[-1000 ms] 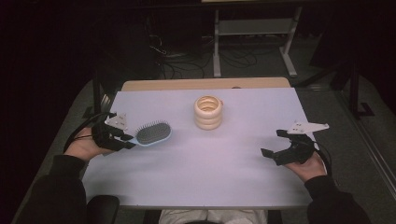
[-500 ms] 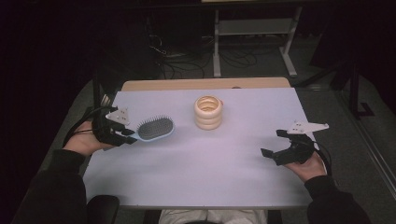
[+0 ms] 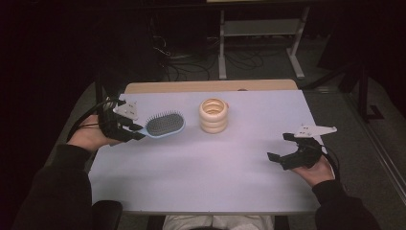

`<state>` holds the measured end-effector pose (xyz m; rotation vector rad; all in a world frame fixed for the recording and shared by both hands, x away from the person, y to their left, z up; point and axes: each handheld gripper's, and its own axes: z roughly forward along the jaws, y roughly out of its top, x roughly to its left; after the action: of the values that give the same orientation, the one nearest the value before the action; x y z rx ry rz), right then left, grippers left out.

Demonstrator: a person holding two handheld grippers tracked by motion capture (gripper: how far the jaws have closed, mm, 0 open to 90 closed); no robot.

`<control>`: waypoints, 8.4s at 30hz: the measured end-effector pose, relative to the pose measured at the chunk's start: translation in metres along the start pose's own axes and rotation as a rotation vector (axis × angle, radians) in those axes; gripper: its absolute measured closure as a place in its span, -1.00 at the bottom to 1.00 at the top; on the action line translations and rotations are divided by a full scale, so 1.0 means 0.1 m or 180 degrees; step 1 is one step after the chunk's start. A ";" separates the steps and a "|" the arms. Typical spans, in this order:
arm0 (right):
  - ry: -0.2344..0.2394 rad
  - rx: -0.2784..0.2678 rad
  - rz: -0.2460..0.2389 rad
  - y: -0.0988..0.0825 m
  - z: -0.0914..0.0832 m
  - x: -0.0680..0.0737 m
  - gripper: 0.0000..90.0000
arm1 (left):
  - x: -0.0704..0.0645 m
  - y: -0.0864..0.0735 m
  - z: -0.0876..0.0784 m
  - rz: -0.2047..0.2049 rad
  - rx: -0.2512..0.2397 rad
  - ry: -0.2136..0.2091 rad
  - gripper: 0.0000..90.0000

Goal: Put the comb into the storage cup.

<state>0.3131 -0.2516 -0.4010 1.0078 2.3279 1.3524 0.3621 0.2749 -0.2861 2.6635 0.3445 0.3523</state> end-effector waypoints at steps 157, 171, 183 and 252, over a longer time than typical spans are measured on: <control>0.0875 0.0344 0.0600 1.71 0.60 -0.03 -0.16 | -0.44 1.21 1.17 0.0220 -0.1539 0.0877 0.55; 0.0744 0.0424 0.0152 2.05 0.46 0.20 0.26 | -0.34 1.20 1.10 0.0051 -0.1693 0.0666 0.54; 0.0667 0.0417 -0.0092 2.27 0.49 0.34 0.25 | -0.01 0.90 0.97 -0.0402 -0.1939 -0.0132 -0.32; 0.0055 0.0435 -0.0170 2.72 0.25 0.00 0.23 | -0.04 -0.76 0.50 -0.1172 -0.2084 0.0134 -0.97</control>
<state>0.4445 -0.1474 -0.1858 0.9678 2.4702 1.2008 0.3599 0.3209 -0.3645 1.9113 0.6022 0.3322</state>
